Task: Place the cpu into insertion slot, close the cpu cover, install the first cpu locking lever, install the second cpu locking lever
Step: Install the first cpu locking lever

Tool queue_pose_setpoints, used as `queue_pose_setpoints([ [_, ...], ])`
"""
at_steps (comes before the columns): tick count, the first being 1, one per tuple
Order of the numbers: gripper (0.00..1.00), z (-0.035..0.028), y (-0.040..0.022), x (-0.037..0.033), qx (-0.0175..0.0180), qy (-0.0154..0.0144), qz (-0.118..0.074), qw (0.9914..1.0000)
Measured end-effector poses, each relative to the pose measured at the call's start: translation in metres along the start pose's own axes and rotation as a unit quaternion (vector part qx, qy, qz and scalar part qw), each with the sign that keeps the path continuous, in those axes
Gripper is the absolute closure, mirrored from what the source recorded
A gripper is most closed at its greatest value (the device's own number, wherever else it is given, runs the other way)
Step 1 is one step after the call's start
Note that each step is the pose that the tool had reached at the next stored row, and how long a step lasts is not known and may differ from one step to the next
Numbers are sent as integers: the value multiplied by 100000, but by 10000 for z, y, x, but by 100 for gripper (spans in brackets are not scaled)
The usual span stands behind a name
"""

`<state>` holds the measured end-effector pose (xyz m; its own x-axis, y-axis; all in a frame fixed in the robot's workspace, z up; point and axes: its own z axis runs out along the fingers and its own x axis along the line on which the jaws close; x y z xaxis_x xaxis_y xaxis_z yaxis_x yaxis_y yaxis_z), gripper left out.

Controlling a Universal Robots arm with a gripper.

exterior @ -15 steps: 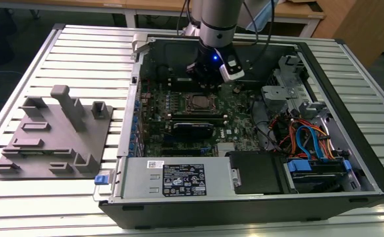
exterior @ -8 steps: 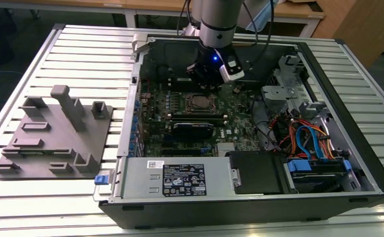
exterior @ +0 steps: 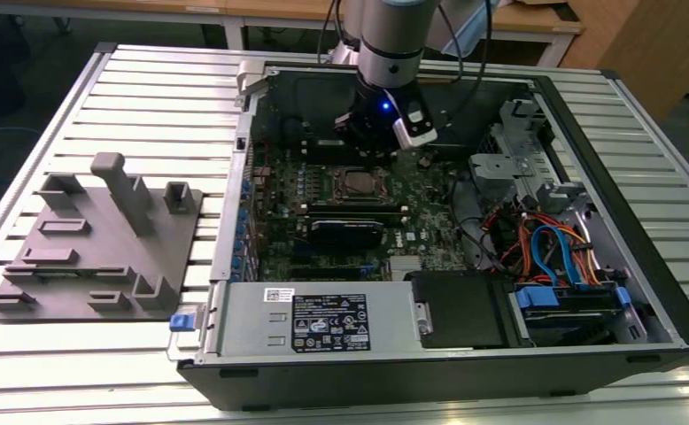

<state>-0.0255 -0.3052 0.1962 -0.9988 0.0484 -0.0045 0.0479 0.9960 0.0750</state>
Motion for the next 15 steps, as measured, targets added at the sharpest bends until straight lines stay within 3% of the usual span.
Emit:
queue_pose_setpoints([
  [7, 89, -72, 5, 0, -28, 5, 1, 100000],
  [10, 89, -74, 1, -1, -34, 2, -9, 100000],
  [15, 89, -77, -61, -3, -38, -1, 2, 100000],
])
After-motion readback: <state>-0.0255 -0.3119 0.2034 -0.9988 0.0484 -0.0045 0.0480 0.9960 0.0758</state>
